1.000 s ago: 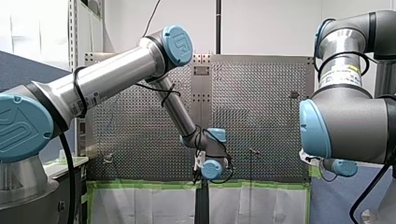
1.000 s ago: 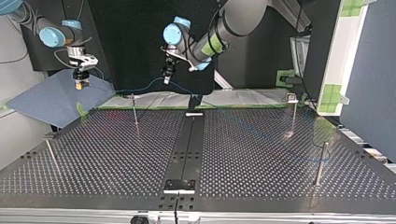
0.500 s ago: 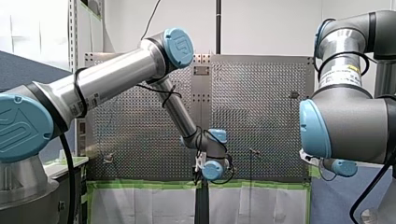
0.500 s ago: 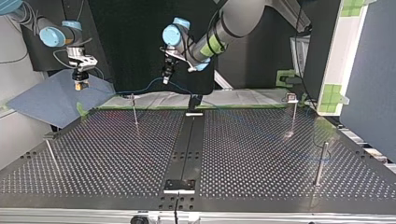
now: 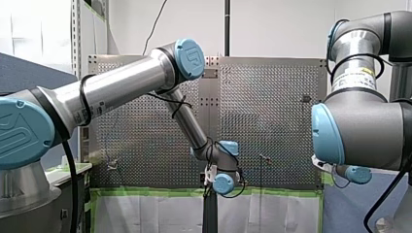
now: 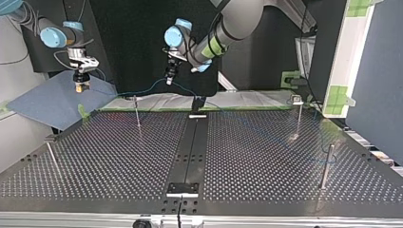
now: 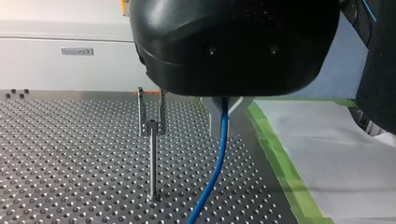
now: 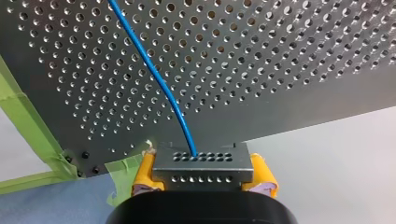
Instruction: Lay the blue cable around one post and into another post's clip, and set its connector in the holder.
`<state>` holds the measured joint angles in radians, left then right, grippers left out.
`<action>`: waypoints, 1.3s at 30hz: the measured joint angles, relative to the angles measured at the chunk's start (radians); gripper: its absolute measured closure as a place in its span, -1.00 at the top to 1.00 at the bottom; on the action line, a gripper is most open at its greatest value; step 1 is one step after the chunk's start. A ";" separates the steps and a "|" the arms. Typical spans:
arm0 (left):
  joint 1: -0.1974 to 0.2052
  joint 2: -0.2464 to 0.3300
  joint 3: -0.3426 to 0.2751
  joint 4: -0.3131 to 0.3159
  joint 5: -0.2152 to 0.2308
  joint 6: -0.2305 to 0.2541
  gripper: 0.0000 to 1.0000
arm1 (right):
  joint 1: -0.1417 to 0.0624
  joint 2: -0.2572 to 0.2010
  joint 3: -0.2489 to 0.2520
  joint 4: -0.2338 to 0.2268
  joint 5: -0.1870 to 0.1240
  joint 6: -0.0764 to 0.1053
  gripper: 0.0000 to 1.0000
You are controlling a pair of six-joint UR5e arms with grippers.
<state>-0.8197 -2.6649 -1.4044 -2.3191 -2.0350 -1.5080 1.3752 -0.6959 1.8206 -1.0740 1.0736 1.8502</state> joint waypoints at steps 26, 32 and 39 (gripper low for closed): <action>-0.015 0.032 0.004 -0.011 -0.079 -0.010 -0.96 | -0.016 -0.001 0.000 0.011 0.021 -0.036 -1.00; -0.014 0.034 0.004 -0.013 -0.077 -0.010 -0.96 | -0.018 -0.003 0.000 0.023 0.006 -0.064 -1.00; -0.008 0.035 0.004 -0.014 -0.060 -0.010 -0.96 | -0.018 -0.014 -0.006 0.024 -0.012 -0.063 -1.00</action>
<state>-0.8279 -2.6300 -1.4003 -2.3333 -2.0954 -1.5184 1.3568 -0.7097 1.8143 -1.0497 1.0618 1.7869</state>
